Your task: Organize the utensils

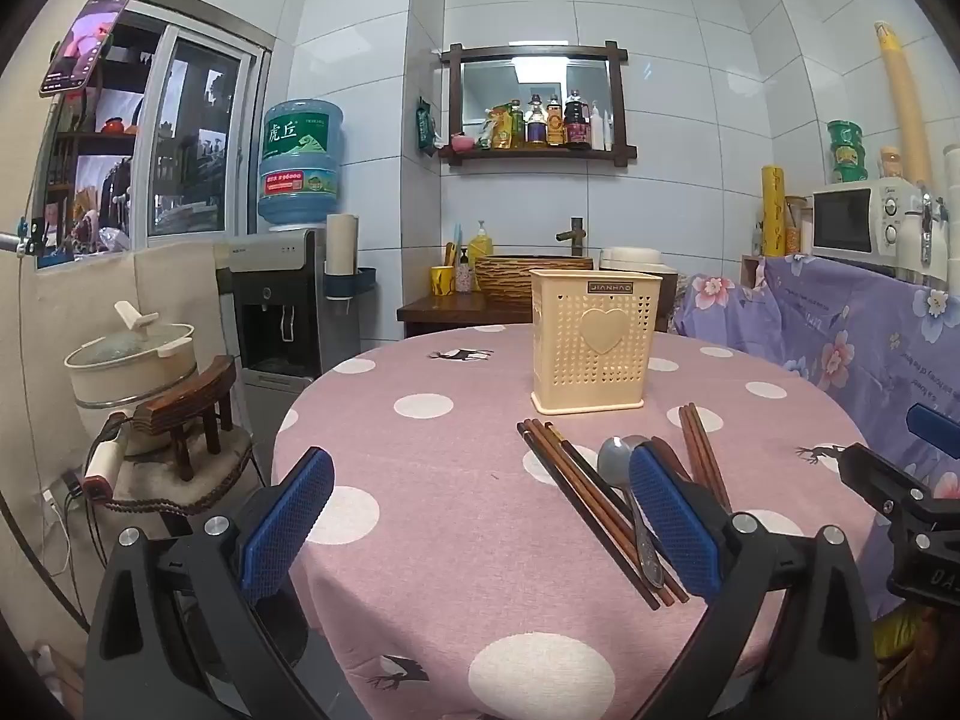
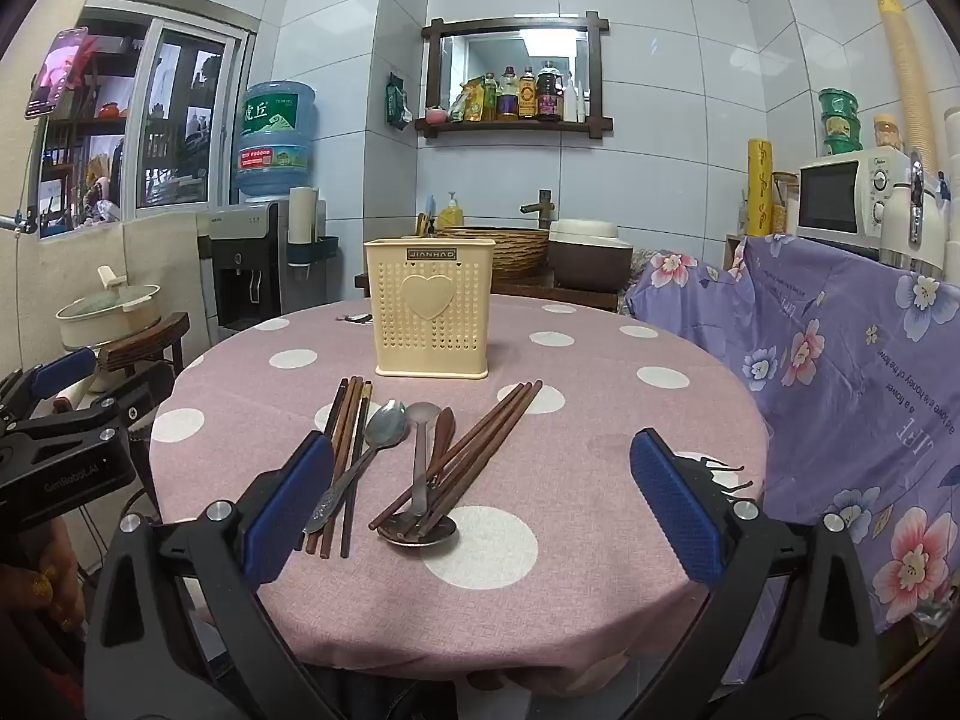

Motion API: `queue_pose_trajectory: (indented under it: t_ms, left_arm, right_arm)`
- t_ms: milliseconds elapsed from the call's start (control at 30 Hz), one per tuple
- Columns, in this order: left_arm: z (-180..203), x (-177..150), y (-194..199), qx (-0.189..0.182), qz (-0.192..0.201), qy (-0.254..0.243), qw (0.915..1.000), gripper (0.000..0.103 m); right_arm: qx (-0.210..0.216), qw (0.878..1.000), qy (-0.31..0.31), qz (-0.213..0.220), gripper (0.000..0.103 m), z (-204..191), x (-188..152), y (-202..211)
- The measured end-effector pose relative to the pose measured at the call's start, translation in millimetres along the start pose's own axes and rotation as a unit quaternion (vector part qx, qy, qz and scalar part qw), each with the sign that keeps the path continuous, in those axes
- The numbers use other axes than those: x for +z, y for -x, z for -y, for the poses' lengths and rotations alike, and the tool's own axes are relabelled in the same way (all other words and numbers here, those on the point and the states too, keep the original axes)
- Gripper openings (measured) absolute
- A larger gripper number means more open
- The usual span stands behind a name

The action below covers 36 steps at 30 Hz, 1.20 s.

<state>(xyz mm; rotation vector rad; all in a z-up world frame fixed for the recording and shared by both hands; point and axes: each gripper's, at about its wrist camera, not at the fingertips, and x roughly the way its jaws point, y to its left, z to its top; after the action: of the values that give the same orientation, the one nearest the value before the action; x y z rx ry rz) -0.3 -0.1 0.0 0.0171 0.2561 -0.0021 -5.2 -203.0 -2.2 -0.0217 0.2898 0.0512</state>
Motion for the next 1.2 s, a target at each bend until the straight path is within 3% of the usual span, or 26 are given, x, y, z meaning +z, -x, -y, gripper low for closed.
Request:
queue_pose_trajectory:
  t_ms: [1200]
  left_arm:
    - [-0.2, -0.7, -1.2, -0.007, -0.004, -0.009, 0.9999, 0.098]
  right_arm:
    - [0.001, 1.0, -0.003, -0.002, 0.098, 0.1, -1.1, -2.7]
